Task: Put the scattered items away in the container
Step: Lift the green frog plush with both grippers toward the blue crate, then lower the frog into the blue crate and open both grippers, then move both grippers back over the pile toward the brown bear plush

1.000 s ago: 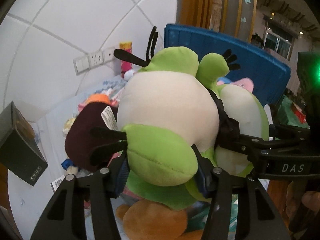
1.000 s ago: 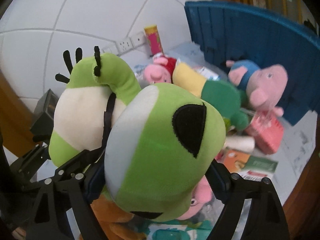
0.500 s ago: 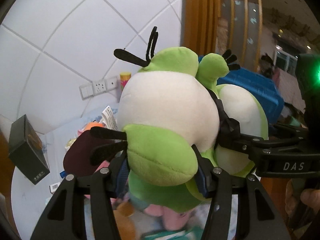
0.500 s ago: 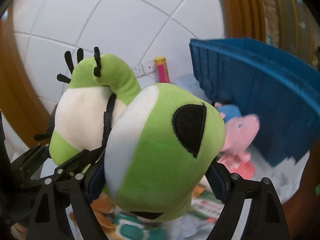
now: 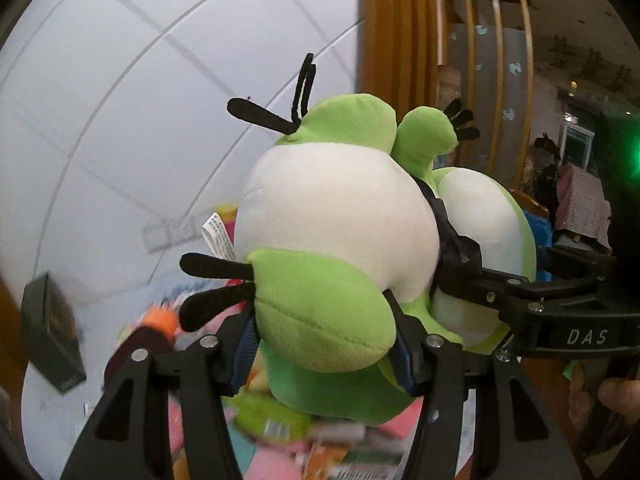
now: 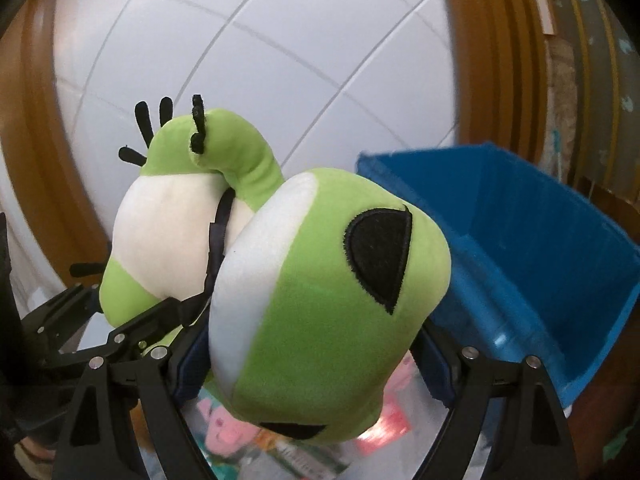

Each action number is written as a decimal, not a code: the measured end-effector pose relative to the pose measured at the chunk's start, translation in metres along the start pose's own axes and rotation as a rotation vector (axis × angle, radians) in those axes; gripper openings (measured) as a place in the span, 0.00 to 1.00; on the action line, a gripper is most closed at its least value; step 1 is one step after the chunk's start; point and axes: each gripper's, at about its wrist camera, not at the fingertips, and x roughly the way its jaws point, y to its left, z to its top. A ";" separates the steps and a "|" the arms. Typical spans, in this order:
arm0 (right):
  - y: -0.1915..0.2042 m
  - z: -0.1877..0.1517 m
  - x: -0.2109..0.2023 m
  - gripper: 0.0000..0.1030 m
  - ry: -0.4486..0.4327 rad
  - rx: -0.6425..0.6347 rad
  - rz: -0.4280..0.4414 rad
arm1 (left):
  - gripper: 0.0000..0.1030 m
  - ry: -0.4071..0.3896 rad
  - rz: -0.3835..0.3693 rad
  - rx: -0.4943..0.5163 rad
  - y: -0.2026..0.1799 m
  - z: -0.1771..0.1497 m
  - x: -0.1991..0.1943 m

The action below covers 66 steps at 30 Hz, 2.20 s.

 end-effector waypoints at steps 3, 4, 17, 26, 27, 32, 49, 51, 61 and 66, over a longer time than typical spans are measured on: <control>-0.031 0.029 -0.015 0.84 -0.034 0.017 -0.027 | 0.53 -0.018 -0.044 0.019 -0.024 0.038 0.016; -0.042 0.039 -0.020 0.84 -0.046 0.023 -0.036 | 0.53 -0.022 -0.056 0.025 -0.033 0.050 0.020; -0.219 0.105 0.007 0.84 0.030 0.051 -0.119 | 0.53 0.155 -0.140 0.032 -0.174 0.130 0.173; -0.321 0.090 0.075 0.84 0.218 0.112 -0.047 | 0.54 0.335 -0.076 0.007 -0.221 0.121 0.276; -0.324 0.088 0.079 0.86 0.228 0.115 -0.038 | 0.56 0.362 -0.070 -0.005 -0.222 0.118 0.282; -0.330 0.083 0.090 1.00 0.244 0.104 -0.024 | 0.66 0.428 -0.002 -0.053 -0.216 0.098 0.302; -0.321 0.067 0.093 1.00 0.230 -0.040 -0.122 | 0.72 0.387 0.096 -0.038 -0.226 0.076 0.254; -0.318 0.064 0.089 1.00 0.224 -0.060 -0.129 | 0.72 0.367 0.112 -0.034 -0.227 0.072 0.240; -0.282 0.034 0.042 1.00 0.115 -0.127 -0.094 | 0.72 0.274 0.173 -0.018 -0.223 0.046 0.170; -0.260 0.018 0.025 1.00 0.090 -0.116 -0.086 | 0.72 0.235 0.185 -0.002 -0.214 0.028 0.134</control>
